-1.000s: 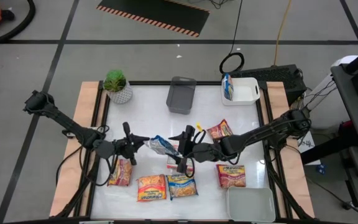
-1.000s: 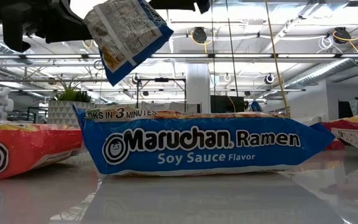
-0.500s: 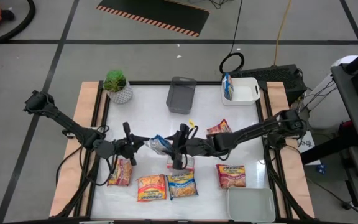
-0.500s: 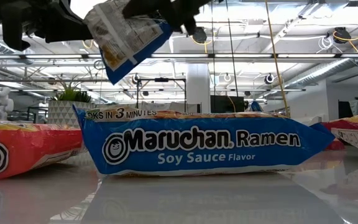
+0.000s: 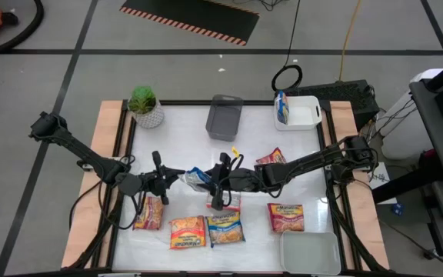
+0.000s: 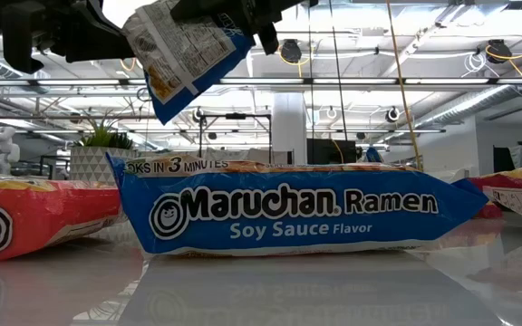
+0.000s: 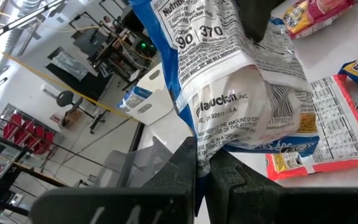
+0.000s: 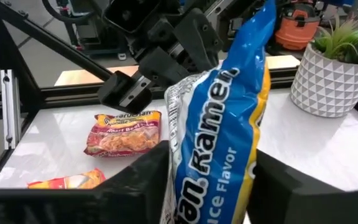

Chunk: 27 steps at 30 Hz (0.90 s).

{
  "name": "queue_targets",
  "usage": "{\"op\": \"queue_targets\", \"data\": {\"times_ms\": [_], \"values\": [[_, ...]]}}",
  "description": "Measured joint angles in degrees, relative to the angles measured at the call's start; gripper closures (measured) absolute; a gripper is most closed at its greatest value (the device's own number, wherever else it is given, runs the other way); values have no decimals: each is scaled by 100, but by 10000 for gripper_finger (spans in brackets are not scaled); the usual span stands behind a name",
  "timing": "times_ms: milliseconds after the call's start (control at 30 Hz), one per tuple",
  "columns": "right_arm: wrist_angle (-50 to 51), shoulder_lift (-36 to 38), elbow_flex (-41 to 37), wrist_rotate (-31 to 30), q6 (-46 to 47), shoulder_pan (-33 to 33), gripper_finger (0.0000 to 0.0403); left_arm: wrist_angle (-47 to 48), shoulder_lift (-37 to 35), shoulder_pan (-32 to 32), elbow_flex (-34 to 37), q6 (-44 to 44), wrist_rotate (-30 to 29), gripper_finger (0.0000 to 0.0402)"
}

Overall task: Sort Maruchan noodles
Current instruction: Put the top blue noodle pack into the white bin

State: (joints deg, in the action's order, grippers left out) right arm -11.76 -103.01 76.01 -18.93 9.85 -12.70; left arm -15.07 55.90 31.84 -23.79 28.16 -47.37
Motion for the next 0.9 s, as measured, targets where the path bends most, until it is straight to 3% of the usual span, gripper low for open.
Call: {"op": "queue_targets", "data": {"times_ms": [200, 400, 600, 767, 900], "values": [[-16, 1, 0, 397, -15, 61, 298, -3, 2, 2, 0, -33, -5, 387], [-51, 3, 4, 395, -143, 67, 289, -144, 2, 2, 0, -295, -85, 375], [-7, 48, 4, 439, -320, 65, 293, -137, 0, 54, 0, -654, -203, 291], [231, 214, 7, 421, -456, 69, 299, -134, 0, 50, 0, -1007, -678, 208], [746, 474, 6, 416, -463, 94, 289, -115, 0, 45, 0, -1249, -871, 171]]}}
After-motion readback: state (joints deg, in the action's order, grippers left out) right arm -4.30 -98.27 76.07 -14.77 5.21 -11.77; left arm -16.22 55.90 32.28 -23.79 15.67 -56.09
